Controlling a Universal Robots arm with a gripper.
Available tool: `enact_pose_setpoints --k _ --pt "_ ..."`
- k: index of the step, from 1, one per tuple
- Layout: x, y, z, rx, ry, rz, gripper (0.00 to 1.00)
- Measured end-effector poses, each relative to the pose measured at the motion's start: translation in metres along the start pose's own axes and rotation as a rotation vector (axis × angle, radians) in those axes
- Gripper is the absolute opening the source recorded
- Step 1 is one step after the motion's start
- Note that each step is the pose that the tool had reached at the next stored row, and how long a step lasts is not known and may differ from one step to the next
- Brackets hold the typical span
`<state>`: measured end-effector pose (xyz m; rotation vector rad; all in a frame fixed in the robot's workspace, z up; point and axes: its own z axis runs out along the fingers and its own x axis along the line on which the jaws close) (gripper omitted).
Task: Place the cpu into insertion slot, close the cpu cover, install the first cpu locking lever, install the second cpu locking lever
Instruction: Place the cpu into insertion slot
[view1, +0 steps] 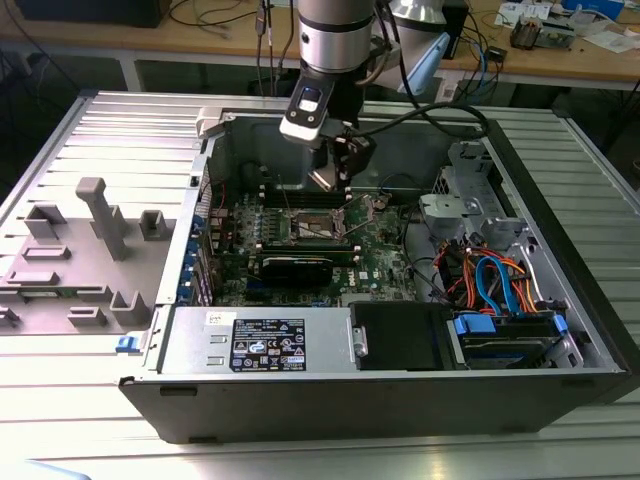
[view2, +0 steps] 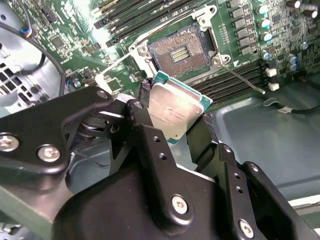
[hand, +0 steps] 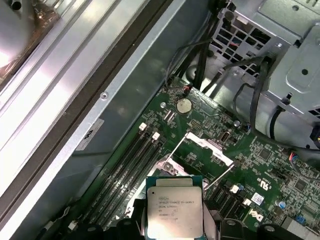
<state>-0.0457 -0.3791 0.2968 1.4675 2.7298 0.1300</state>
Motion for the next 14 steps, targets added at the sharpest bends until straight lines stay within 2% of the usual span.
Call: enact_pose_setpoints --k 5,8,14 --pt "0.0000 0.0000 0.0003 -0.0003 -0.0062 0.067 0.54" --pt "0.0000 -0.0001 0.0006 -0.0006 -0.0121 0.130 0.54" --pt "0.0000 -0.0001 0.0010 -0.0011 -0.0198 0.213 0.54"
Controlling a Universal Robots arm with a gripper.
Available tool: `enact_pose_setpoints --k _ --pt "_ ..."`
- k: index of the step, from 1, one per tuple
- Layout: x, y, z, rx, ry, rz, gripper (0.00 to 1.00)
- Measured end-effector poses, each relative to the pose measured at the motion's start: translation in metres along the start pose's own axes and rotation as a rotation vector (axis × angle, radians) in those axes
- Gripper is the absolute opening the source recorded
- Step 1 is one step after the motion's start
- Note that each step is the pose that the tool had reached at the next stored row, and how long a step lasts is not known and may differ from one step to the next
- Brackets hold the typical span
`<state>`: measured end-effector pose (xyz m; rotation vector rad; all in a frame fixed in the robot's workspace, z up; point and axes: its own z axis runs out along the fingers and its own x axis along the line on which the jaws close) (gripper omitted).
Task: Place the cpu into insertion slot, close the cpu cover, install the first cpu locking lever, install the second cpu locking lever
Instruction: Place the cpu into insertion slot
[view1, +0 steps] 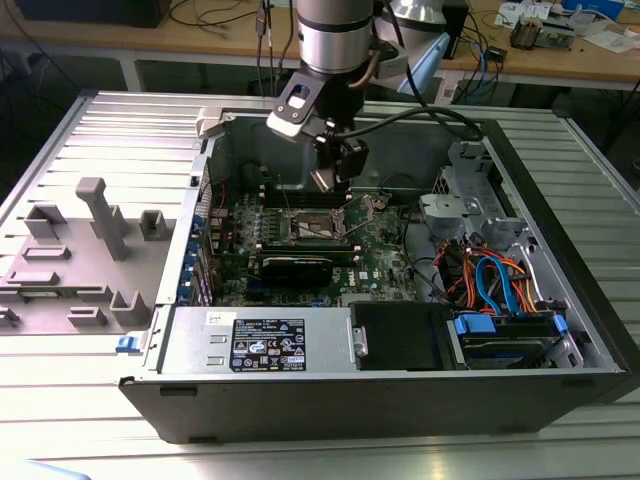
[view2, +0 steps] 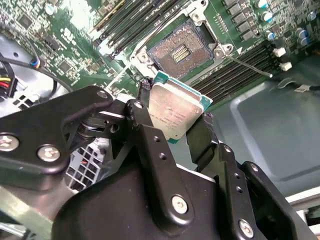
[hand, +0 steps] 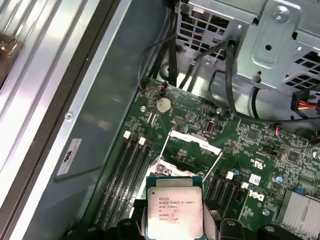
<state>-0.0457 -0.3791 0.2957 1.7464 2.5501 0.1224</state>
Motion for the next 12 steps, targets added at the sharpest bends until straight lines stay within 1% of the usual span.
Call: enact_pose_setpoints --k 2,4,8,9,10,12 --pt "0.0000 0.0000 0.0003 -0.0002 -0.0039 0.043 0.54" --pt "0.0000 -0.0001 0.0008 -0.0005 -0.0093 0.101 0.54" --pt "0.0000 -0.0001 0.0013 -0.0008 -0.0156 0.167 0.54" --pt "0.0000 -0.0001 0.0016 -0.0009 -0.0185 0.199 0.54" --pt "0.0000 -0.0002 0.0019 -0.0011 -0.0207 0.223 0.54" --pt "0.0000 -0.0002 0.0022 -0.0012 -0.0230 0.248 0.54"
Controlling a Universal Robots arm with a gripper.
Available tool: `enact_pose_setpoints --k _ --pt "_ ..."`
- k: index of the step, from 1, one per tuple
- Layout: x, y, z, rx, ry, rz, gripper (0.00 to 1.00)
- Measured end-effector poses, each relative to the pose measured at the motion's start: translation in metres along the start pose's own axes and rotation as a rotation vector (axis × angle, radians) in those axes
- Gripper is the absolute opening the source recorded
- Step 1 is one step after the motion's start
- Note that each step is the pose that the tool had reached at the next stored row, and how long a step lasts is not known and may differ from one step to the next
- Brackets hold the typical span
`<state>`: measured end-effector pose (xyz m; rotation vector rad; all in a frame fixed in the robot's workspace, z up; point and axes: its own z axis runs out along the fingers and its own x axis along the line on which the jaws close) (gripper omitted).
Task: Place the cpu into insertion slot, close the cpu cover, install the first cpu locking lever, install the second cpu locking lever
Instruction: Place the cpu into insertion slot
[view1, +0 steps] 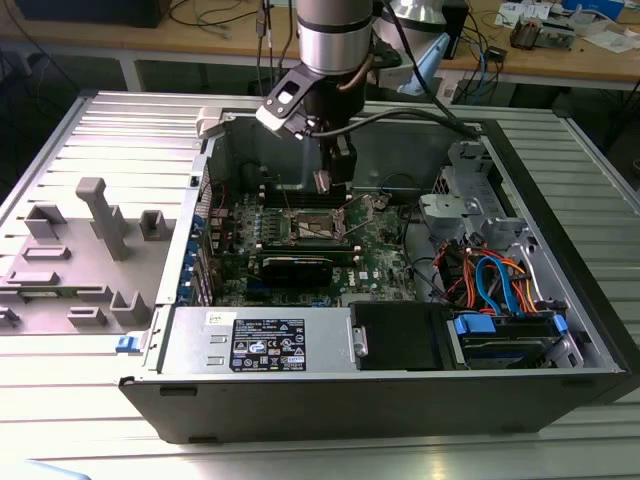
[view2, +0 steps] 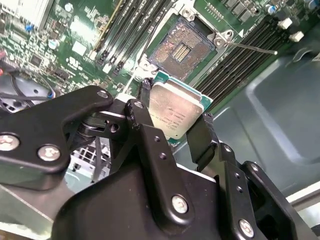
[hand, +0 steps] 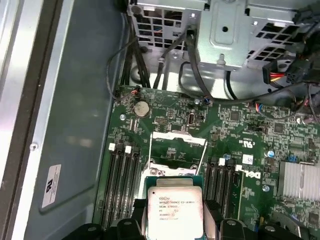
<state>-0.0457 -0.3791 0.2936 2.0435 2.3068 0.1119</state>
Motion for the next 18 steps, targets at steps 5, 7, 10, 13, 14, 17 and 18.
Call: enact_pose_setpoints --k 5,7,10,13,14,17,18 --pt "0.0001 -0.0002 0.0013 -0.0004 -0.0076 0.082 0.54" --pt "0.0016 -0.0020 0.0015 -0.0023 -0.0075 0.082 0.54" --pt "0.0043 -0.0073 0.0037 -0.0041 -0.0072 0.082 0.54" --pt "0.0063 -0.0136 0.0121 -0.0096 -0.0075 0.081 0.54" --pt "0.0063 -0.0137 0.0142 -0.0097 -0.0081 0.079 0.54" --pt "0.0063 -0.0141 0.0165 -0.0103 -0.0083 0.078 0.54" --pt "0.0062 -0.0146 0.0199 -0.0103 -0.0085 0.078 0.54"
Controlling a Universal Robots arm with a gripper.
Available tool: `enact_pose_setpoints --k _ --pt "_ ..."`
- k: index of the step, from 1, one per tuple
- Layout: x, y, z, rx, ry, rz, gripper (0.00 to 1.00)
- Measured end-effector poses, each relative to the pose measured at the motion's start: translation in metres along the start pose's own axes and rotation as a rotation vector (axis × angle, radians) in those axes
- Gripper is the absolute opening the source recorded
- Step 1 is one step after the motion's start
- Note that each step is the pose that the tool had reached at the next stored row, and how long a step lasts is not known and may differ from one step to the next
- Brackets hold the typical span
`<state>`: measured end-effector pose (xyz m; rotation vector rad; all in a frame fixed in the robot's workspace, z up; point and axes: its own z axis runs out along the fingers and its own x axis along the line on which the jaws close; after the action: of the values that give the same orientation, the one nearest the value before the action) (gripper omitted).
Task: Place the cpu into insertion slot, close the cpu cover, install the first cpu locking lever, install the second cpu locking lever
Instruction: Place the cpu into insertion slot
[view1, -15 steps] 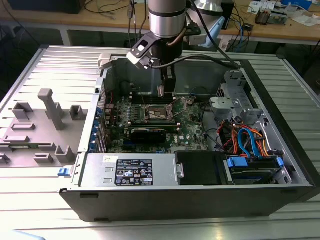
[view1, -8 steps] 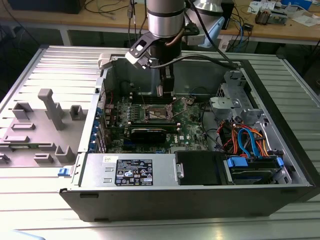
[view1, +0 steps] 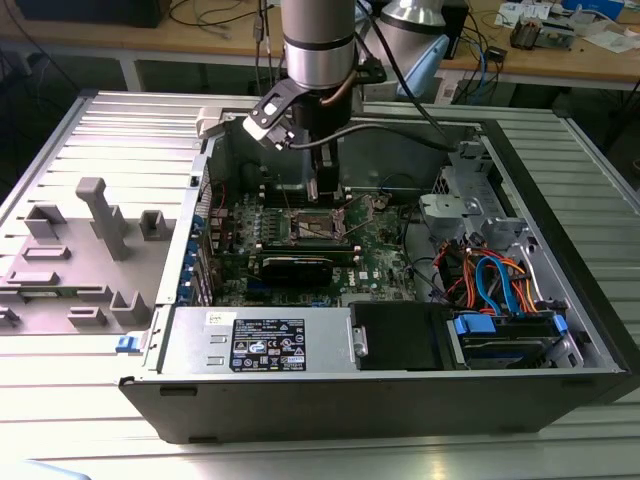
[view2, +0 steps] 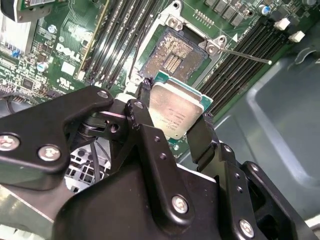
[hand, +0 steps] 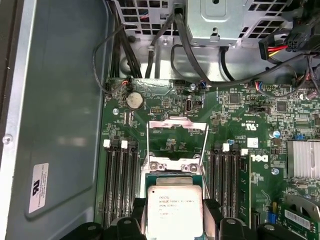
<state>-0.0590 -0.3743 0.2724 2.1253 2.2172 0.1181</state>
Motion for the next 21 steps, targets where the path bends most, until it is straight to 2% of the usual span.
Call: enact_pose_setpoints --k 4,10,14,17,21 --pt "0.0000 -0.0009 0.0066 0.0001 -0.0020 0.000 0.54" --pt "-0.0024 -0.0015 0.0111 0.0002 -0.0058 -0.001 0.54" --pt "-0.0030 -0.0025 0.0210 0.0004 -0.0092 -0.001 0.54" --pt "-0.0030 -0.0030 0.0234 0.0004 -0.0108 -0.001 0.54" --pt "-0.0030 -0.0039 0.0268 0.0008 -0.0183 -0.002 0.54"
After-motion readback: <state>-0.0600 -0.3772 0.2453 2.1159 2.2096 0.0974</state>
